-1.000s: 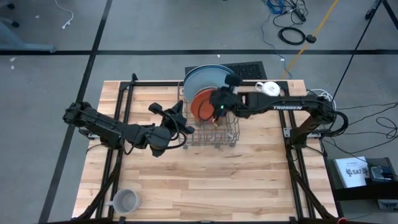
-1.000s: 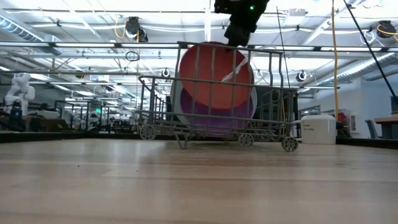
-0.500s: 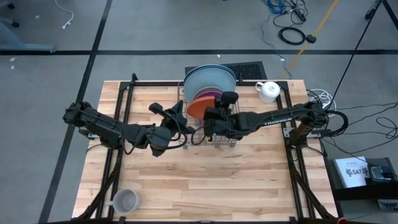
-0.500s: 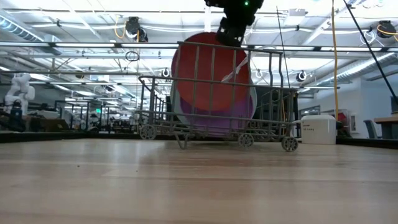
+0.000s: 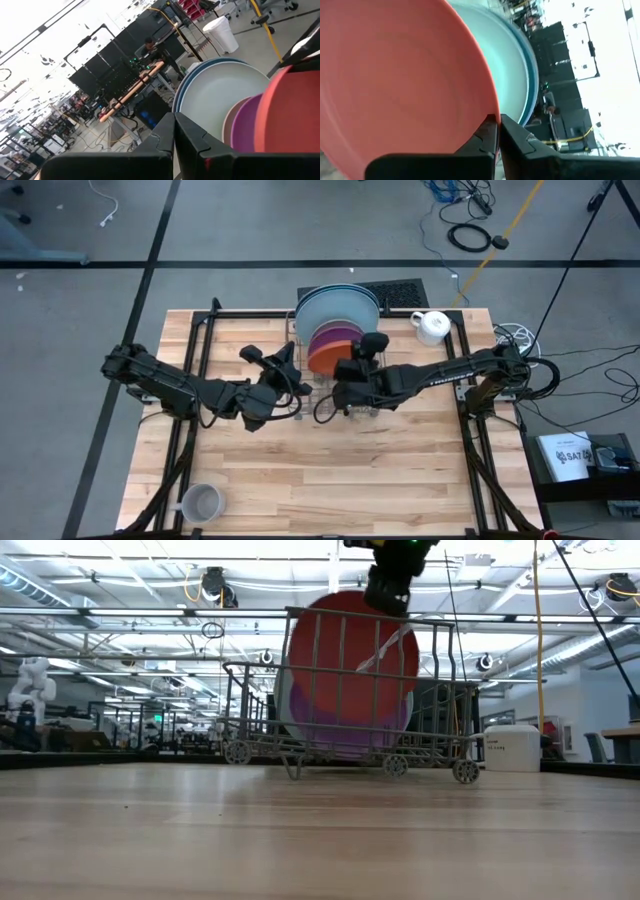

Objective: Sort dishes
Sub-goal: Put the orange plate into the dish rack

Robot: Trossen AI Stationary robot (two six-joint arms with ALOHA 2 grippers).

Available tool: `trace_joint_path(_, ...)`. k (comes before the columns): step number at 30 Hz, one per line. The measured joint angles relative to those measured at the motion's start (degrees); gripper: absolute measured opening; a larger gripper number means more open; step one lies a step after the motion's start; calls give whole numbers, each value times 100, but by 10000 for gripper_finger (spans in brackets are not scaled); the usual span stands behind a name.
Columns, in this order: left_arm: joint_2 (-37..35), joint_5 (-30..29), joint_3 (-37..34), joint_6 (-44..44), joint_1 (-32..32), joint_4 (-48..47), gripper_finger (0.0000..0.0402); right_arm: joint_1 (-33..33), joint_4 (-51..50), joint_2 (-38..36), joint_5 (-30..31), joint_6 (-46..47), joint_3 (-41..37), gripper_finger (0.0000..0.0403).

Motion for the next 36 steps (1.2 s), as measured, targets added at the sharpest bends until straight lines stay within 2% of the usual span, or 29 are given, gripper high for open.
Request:
trace_joint_path(3,0,0,0,-2,0,4,11,-4,-506,13,-94,556,0,0)
trace_joint_path(6,0,0,0,-2,6,4,11,-16,-576,20,-97,747,0,0)
trace_joint_path(23,0,0,0,-7,20,10,11,-192,-363,521,-332,581,4,0)
trace_joint_path(36,0,0,1,-7,20,11,11,-195,-237,557,-391,583,4,0)
